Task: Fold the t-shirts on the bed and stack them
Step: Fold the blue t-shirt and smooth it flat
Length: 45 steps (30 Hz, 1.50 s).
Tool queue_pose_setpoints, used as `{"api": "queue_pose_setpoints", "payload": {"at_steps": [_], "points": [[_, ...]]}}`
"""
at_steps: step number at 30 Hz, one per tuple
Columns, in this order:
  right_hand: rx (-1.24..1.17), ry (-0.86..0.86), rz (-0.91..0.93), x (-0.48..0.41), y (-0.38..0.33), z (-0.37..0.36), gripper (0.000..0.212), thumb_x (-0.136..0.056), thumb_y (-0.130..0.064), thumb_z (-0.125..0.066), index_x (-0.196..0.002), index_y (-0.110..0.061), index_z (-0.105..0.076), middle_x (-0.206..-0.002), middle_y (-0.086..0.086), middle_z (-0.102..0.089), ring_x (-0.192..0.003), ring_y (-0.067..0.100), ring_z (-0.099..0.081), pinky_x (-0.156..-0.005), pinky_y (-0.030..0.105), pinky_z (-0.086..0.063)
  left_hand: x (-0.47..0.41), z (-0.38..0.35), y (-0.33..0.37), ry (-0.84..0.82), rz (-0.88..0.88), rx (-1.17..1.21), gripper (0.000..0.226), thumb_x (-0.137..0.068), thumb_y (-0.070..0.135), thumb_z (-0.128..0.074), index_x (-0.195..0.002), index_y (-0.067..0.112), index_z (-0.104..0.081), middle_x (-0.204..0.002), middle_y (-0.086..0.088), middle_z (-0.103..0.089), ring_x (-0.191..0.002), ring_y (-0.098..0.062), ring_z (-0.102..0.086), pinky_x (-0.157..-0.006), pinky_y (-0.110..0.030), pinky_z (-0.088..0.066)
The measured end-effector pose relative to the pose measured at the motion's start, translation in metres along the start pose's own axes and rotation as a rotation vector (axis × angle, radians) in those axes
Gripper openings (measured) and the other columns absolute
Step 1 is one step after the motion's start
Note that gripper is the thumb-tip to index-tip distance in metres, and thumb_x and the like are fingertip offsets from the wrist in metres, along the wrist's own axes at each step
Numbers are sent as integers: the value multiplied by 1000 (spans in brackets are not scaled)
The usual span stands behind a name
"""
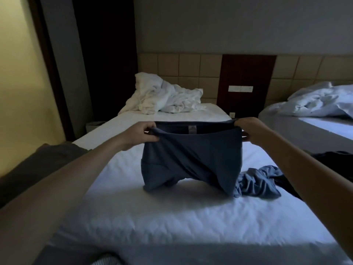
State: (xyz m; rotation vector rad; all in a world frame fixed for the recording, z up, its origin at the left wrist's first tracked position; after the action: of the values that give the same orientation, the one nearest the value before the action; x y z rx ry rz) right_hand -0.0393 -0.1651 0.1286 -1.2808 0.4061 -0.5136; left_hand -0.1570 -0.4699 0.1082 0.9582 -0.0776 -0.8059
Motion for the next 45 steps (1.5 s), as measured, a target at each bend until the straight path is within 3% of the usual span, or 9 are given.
{"api": "queue_pose_setpoints", "payload": {"at_steps": [8,13,19,22,26,35,38,42,45], "points": [[106,140,33,31,22,3,32,-93,-14,-39,-117,-3,-56,-89,10,-57,-70,17,-49,-74,34,-45,9,-19,4,147,-44,-130,50,-87,13,-65,-131,26,-45,-120,-2,-53,-109,-17,-52,-90,-25,-42],[134,-187,2,68,33,2,47,-85,-46,-61,-113,-8,-63,-106,8,-66,-97,22,-61,-95,36,-47,34,-21,1,230,106,-66,16,-96,25,-53,-100,12,-62,-92,0,-61,-90,-19,-58,-63,-21,-39],[1317,-231,318,106,52,-2,30,-88,-30,-60,-102,-4,-64,-102,14,-66,-89,26,-58,-73,29,-43,81,-50,-11,243,64,107,25,-100,34,-42,-104,15,-58,-92,0,-62,-82,-13,-58,-70,-21,-46],[1057,-138,300,127,49,6,13,-91,-15,-55,-98,-5,-61,-99,14,-59,-92,25,-52,-72,28,-40,103,-58,-11,-131,12,-147,47,-80,63,-53,-99,22,-64,-93,4,-67,-79,-6,-60,-69,-20,-44],[323,-275,154,149,50,14,16,-95,-2,-47,-104,-1,-60,-94,15,-59,-78,18,-60,-66,25,-46,114,-63,-15,-283,98,-558,21,-80,34,-72,-69,25,-57,-68,8,-59,-72,-18,-59,-58,-23,-40],[928,-161,520,144,5,1,48,-83,-32,-69,-127,-19,-54,-108,1,-60,-97,18,-56,-83,26,-44,108,-2,20,204,118,415,21,-94,3,-49,-93,18,-64,-97,-9,-66,-93,-28,-61,-72,-29,-50],[1321,11,603,115,-15,-1,31,-88,-31,-61,-114,-15,-62,-108,8,-66,-96,26,-60,-84,35,-48,102,30,34,223,31,154,4,-84,25,-65,-81,22,-64,-83,3,-64,-84,-17,-60,-69,-22,-45],[1076,3,569,80,-29,-10,36,-84,-3,-54,-119,-7,-61,-112,14,-64,-104,32,-59,-90,41,-47,91,46,31,-207,163,-742,32,-75,46,-75,-95,24,-62,-88,9,-62,-83,-12,-60,-67,-22,-46],[914,-98,573,59,-33,-25,37,-82,9,-48,-117,1,-55,-110,22,-60,-105,37,-56,-89,42,-43,73,61,24,12,144,-806,10,-87,27,-64,-87,18,-59,-90,-5,-60,-80,-18,-54,-55,-19,-36]]}}
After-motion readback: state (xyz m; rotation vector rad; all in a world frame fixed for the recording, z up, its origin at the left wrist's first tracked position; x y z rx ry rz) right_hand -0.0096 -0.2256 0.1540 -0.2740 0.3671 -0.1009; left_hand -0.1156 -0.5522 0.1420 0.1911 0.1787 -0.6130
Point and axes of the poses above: each hand's wrist, its own x-axis away from the middle knuckle, its own z-axis out of the back of the hand, y = z × x, the point moved 3 cm from there along -x, towards the middle knuckle
